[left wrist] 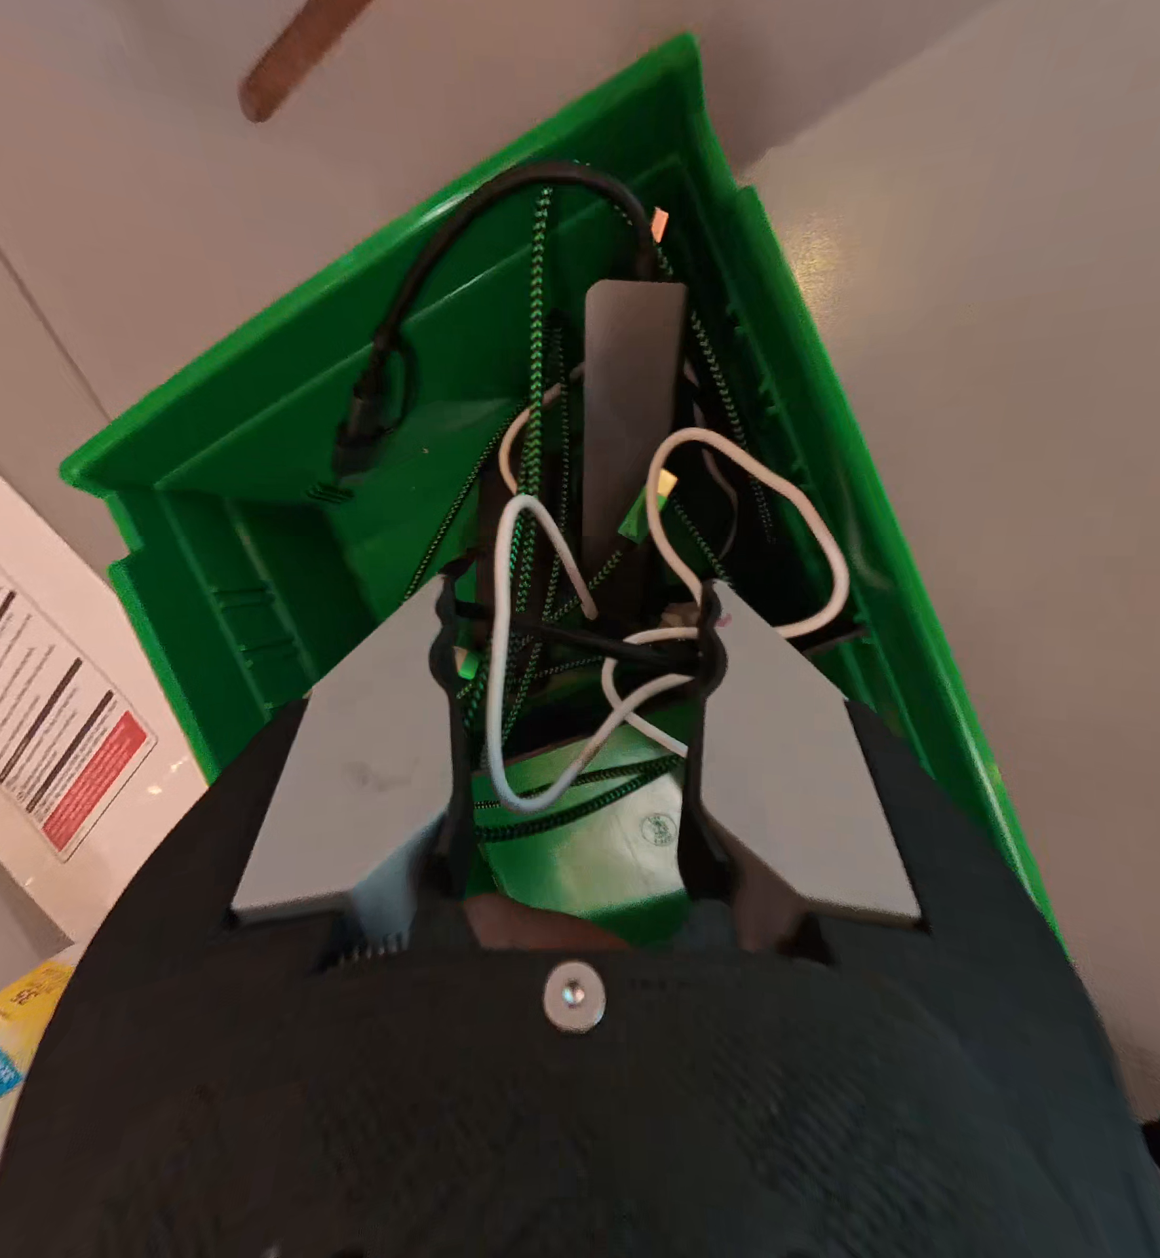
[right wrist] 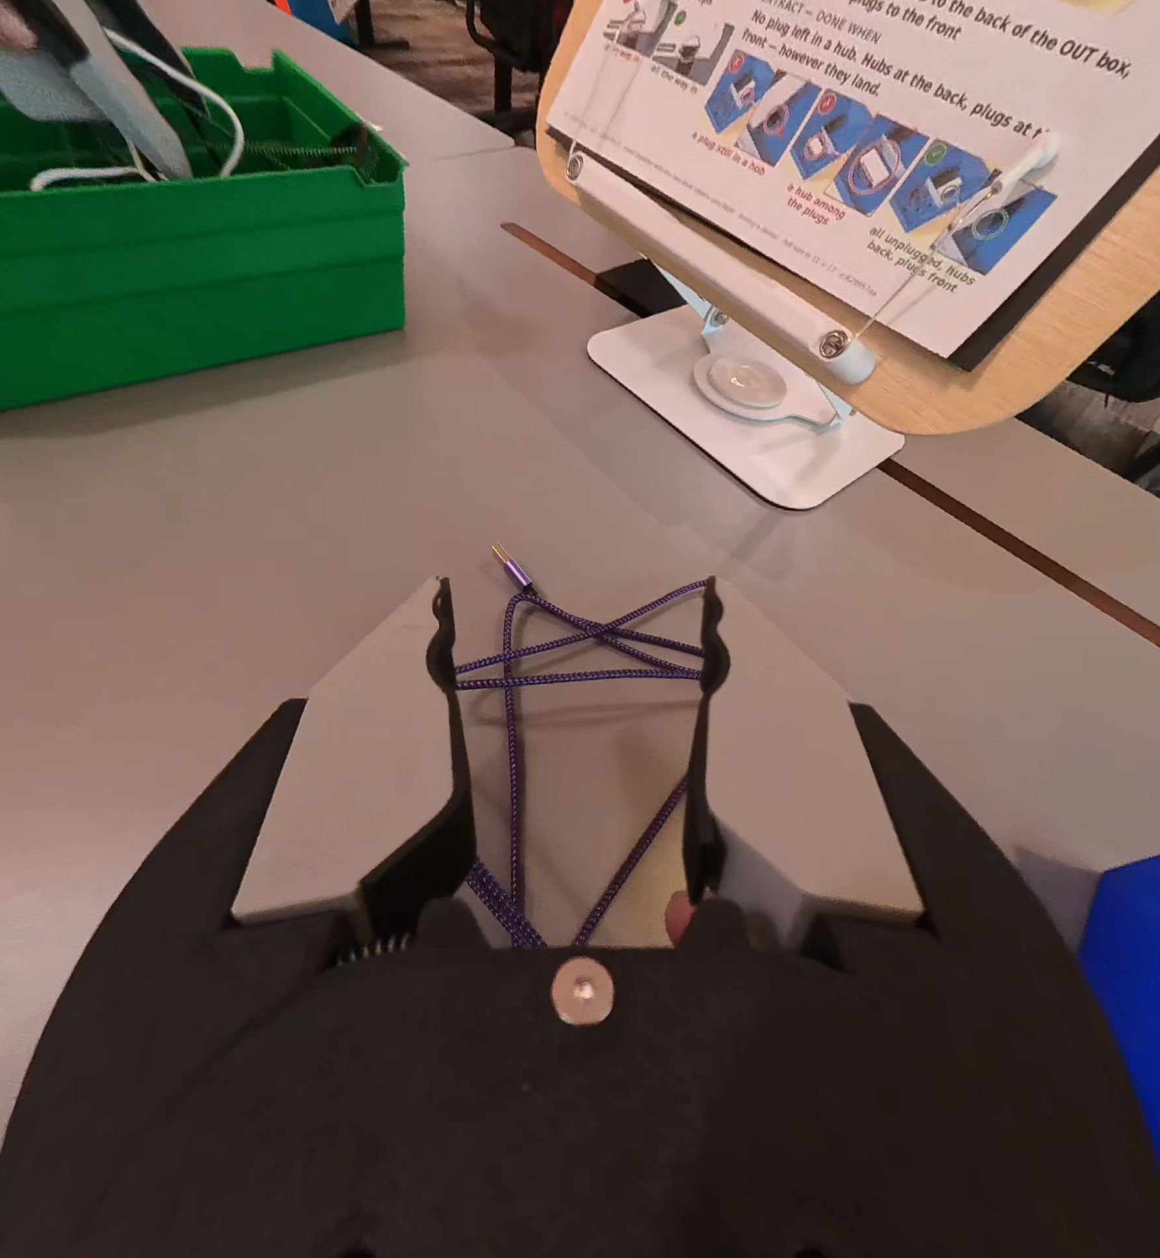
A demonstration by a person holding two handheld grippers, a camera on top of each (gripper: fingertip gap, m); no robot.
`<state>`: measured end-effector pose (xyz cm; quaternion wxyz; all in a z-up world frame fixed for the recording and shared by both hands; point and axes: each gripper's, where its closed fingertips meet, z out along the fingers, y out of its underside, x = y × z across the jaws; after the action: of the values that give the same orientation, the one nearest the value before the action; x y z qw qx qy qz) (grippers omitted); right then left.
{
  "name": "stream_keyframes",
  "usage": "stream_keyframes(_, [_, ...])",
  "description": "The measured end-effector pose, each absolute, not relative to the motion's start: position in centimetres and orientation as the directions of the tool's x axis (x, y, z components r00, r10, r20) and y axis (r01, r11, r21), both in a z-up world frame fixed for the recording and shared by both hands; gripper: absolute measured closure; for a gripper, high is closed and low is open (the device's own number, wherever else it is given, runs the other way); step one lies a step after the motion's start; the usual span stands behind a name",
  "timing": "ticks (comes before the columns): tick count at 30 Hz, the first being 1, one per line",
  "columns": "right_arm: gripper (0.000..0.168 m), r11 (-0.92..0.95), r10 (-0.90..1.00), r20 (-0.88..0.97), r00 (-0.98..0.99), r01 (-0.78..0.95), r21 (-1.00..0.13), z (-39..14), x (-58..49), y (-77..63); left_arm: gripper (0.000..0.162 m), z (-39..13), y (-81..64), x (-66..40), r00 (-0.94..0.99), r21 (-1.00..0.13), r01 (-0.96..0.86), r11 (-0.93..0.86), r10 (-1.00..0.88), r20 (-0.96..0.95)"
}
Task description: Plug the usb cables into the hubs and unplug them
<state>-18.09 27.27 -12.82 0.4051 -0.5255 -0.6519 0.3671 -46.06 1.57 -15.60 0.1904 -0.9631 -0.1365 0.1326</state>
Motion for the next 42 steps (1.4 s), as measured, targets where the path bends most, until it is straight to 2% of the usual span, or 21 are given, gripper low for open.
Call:
stream_keyframes(1, [0.100, 0.173, 0.983, 0.137, -0.121, 0.379, -0.909, -12.7, -18.1, 27.2, 0.098, -15.7, 1.6, -46.0, 0.933, -0.385, 0.213, -0.898, 0.304, -0.193])
stream_keyframes(2, [0.101, 0.170, 0.984, 0.134, -0.121, 0.372, -0.913, -12.6, -18.1, 27.2, 0.114, -15.5, 1.6, -46.1, 0.934, -0.373, 0.207, -0.905, 0.296, -0.198])
stream_keyframes(3, [0.102, 0.167, 0.984, 0.132, -0.118, 0.367, -0.915, -12.5, -18.1, 27.3, 0.142, -15.1, 1.3, -46.5, 0.928, -0.360, 0.196, -0.912, 0.292, -0.233])
stream_keyframes(4, [0.103, 0.162, 0.985, 0.129, -0.112, 0.365, -0.917, -12.5, -18.1, 27.5, 0.158, -14.2, 1.1, -47.1, 0.914, -0.376, 0.180, -0.909, 0.296, -0.278])
stream_keyframes(5, [0.103, 0.158, 0.986, 0.127, -0.108, 0.364, -0.918, -12.4, -18.0, 27.7, 0.158, -13.4, 0.9, -47.1, 0.911, -0.393, 0.176, -0.902, 0.301, -0.282])
stream_keyframes(11, [0.107, 0.147, 0.989, 0.124, -0.085, 0.355, -0.923, -12.3, -17.8, 28.6, 0.159, -7.5, -2.4, -45.4, 0.864, -0.600, 0.110, -0.793, 0.374, -0.336])
stream_keyframes(18, [0.107, 0.153, 0.988, 0.128, -0.091, 0.364, -0.919, -12.6, -18.1, 28.5, 0.156, -11.8, -7.8, -44.1, 0.859, -0.649, 0.202, -0.734, 0.450, -0.242])
stream_keyframes(19, [0.107, 0.154, 0.987, 0.127, -0.095, 0.368, -0.917, -12.7, -18.1, 28.4, 0.149, -12.6, -8.0, -44.4, 0.850, -0.641, 0.216, -0.736, 0.465, -0.248])
stream_keyframes(21, [0.107, 0.163, 0.986, 0.136, -0.097, 0.374, -0.913, -12.9, -18.2, 28.2, 0.105, -14.5, -8.6, -44.7, 0.842, -0.582, 0.251, -0.774, 0.471, -0.263])
stream_keyframes(22, [0.107, 0.169, 0.985, 0.144, -0.094, 0.376, -0.911, -13.0, -18.2, 28.3, 0.093, -14.8, -8.8, -44.9, 0.835, -0.567, 0.254, -0.783, 0.473, -0.280])
stream_keyframes(27, [0.108, 0.152, 0.988, 0.131, -0.081, 0.375, -0.914, -13.0, -18.0, 28.8, 0.080, -10.7, -8.3, -45.4, 0.822, -0.678, 0.232, -0.697, 0.514, -0.247])
stream_keyframes(30, [0.108, 0.145, 0.989, 0.122, -0.085, 0.369, -0.918, -12.9, -18.0, 28.8, 0.082, -7.0, -8.3, -45.9, 0.797, -0.740, 0.199, -0.642, 0.545, -0.259])
stream_keyframes(34, [0.108, 0.159, 0.987, 0.131, -0.097, 0.373, -0.914, -13.0, -18.1, 28.3, 0.096, -3.6, -3.7, -44.1, 0.850, -0.814, 0.129, -0.566, 0.486, -0.203])
stream_keyframes(37, [0.108, 0.167, 0.985, 0.136, -0.107, 0.373, -0.913, -13.2, -18.2, 27.8, 0.096, -5.1, 0.5, -43.9, 0.872, -0.757, 0.110, -0.644, 0.428, -0.238])
stream_keyframes(42, [0.108, 0.172, 0.984, 0.139, -0.113, 0.377, -0.910, -13.4, -18.2, 27.7, 0.104, -9.4, 5.7, -45.6, 0.885, -0.623, 0.146, -0.768, 0.383, -0.264])
